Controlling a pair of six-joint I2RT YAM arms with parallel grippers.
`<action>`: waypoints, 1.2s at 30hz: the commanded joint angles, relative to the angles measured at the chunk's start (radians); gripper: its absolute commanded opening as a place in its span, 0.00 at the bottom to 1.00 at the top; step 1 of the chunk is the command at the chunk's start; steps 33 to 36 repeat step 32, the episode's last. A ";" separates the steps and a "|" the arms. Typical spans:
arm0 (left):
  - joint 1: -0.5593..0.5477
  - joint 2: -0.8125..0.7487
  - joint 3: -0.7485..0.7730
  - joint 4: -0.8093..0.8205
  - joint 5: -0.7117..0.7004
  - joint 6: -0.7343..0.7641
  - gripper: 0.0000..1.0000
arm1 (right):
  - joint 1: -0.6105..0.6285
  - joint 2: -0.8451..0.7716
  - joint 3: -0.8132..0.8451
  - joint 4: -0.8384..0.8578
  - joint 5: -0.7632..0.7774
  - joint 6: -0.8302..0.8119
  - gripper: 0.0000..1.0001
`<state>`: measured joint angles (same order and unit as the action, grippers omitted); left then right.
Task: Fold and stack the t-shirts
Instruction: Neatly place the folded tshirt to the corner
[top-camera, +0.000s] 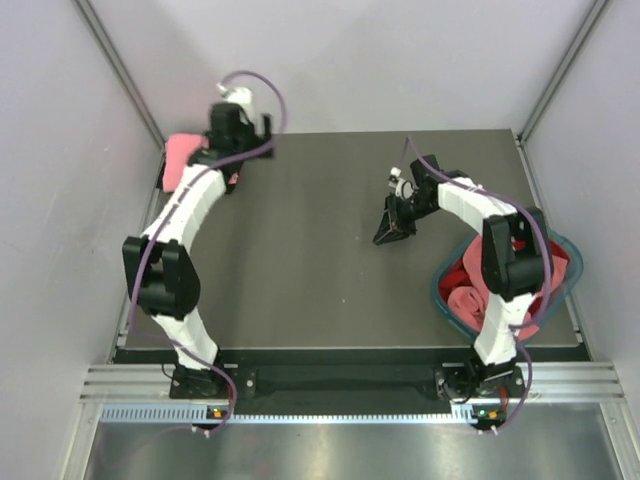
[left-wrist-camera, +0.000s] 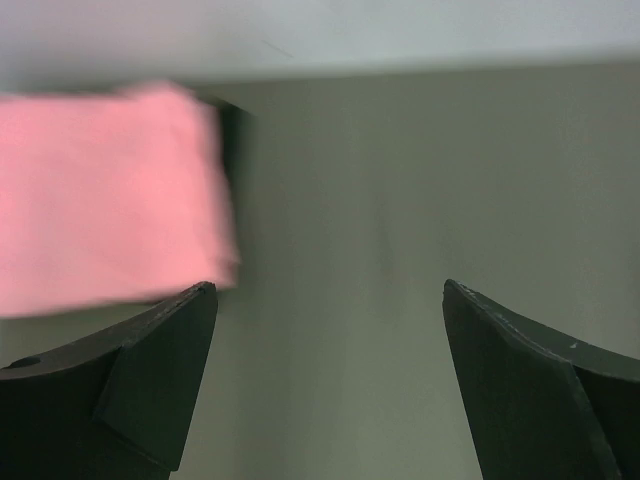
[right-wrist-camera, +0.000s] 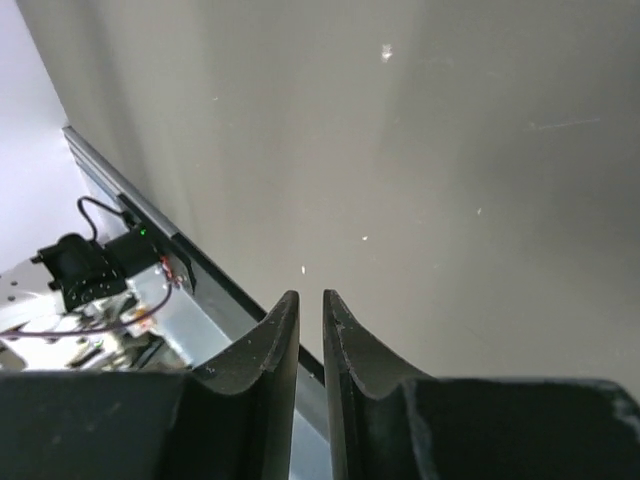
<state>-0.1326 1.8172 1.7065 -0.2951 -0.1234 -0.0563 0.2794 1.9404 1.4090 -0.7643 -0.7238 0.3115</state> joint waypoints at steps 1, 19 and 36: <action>-0.143 -0.123 -0.180 -0.058 0.163 -0.118 0.99 | 0.015 -0.188 -0.060 0.107 0.043 0.038 0.17; -0.392 -1.031 -1.279 0.343 0.495 -0.557 0.99 | 0.136 -0.578 -0.768 0.916 0.319 0.442 1.00; -0.391 -1.765 -1.638 0.228 0.194 -0.820 0.99 | 0.152 -0.578 -1.117 1.376 0.209 0.641 1.00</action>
